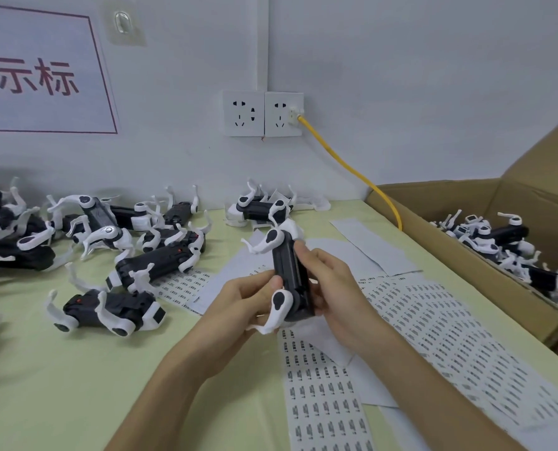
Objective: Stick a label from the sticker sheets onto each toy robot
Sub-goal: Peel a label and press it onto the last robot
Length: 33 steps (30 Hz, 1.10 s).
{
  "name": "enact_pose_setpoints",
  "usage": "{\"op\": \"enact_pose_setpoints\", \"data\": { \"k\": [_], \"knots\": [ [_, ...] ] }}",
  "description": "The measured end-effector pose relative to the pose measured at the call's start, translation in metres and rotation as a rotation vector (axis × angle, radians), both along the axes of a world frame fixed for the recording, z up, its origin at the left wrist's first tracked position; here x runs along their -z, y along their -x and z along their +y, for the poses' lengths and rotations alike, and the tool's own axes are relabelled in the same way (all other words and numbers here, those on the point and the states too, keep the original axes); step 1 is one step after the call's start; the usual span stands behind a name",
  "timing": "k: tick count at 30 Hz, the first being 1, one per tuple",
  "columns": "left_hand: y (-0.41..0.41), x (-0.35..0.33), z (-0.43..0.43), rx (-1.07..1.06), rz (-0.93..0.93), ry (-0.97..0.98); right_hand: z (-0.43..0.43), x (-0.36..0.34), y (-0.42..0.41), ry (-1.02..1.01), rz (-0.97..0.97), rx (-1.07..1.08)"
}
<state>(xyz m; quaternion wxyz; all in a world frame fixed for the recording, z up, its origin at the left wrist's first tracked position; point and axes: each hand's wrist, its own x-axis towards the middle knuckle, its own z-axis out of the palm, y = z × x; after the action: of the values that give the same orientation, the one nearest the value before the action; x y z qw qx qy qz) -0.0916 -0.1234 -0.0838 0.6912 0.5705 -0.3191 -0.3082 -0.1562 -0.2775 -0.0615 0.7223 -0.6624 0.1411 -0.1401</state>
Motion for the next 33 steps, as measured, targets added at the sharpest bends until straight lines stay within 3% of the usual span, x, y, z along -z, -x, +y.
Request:
{"op": "enact_pose_setpoints", "data": {
  "k": [7, 13, 18, 22, 24, 27, 30, 32, 33],
  "knots": [
    [-0.003, 0.003, -0.001, -0.123, 0.148, 0.094, -0.002, 0.000, 0.000, -0.090, -0.081, -0.170],
    [-0.007, 0.001, 0.001, -0.089, 0.215, 0.104, -0.005, 0.002, -0.002, -0.282, -0.139, -0.252],
    [0.001, 0.003, -0.004, -0.124, 0.043, 0.047, -0.004, 0.004, -0.004, -0.002, -0.038, -0.102],
    [0.006, 0.004, -0.011, -0.396, -0.021, 0.000, -0.012, 0.003, -0.006, 0.425, -0.045, -0.021],
    [0.005, 0.005, -0.013, -0.584, -0.132, 0.019, -0.017, 0.002, -0.007, 0.449, -0.038, 0.084],
    [0.009, 0.010, -0.012, -0.742, -0.528, -0.094, -0.035, -0.007, -0.005, 0.148, 0.048, 0.213],
    [0.017, 0.018, -0.016, -0.523, -0.810, -0.389, -0.065, -0.024, 0.005, -0.013, 0.099, 0.193],
    [0.017, 0.027, -0.020, -0.329, -1.048, -0.573, -0.086, -0.035, 0.013, -0.080, 0.043, 0.158],
    [0.016, 0.029, -0.021, -0.286, -1.074, -0.607, -0.096, -0.044, 0.016, -0.129, -0.004, 0.182]
  ]
}}
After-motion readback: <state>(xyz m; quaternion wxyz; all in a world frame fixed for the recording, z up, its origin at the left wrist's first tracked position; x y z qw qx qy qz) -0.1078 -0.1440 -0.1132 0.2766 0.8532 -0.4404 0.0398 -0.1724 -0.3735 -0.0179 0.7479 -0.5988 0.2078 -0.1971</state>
